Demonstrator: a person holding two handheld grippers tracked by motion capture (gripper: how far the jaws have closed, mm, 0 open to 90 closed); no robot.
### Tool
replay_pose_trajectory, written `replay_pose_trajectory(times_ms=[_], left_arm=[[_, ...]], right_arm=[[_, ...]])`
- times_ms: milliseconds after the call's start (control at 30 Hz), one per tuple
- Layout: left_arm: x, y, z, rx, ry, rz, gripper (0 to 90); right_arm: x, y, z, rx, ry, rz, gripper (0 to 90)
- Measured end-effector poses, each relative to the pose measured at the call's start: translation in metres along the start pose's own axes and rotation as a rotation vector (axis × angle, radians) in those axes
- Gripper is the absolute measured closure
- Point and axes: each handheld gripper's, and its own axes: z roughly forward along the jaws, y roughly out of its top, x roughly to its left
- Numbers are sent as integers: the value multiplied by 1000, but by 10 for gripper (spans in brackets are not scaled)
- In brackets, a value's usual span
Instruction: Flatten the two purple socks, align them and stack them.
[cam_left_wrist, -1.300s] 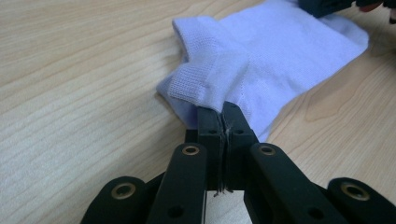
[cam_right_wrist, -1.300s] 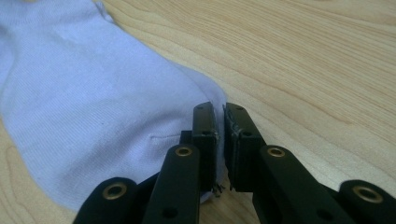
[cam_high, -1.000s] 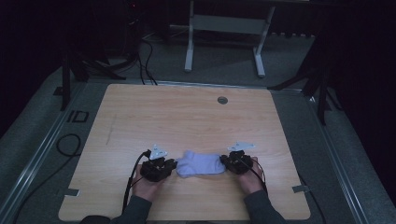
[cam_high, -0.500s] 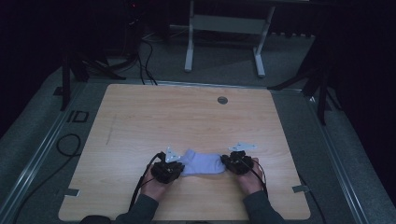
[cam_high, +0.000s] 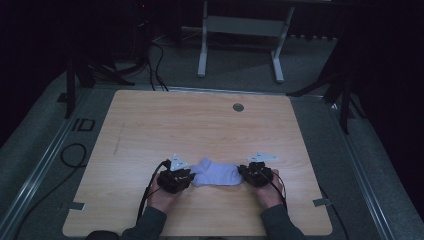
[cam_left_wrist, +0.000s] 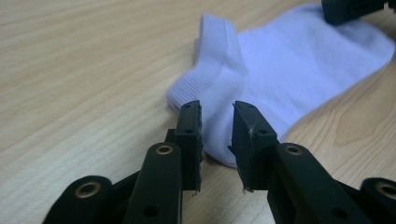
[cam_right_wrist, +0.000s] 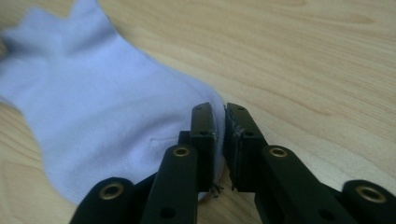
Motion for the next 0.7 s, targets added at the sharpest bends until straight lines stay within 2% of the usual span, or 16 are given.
replay_pose_trajectory(times_ms=[100,267,500,700], left_arm=[[5,1,-4,-13,7,-11,705],[13,1,-8,-24,21,-36,686],[23,1,-11,-27,47,-66,665],[29,1,-10,-27,71,-76,662]], right_arm=[[-3,2,-8,-42,18,17,772],[-8,4,-18,-77,10,32,729],[-16,2,-20,-73,-7,42,704],[-26,-1,-23,-68,-28,47,729]])
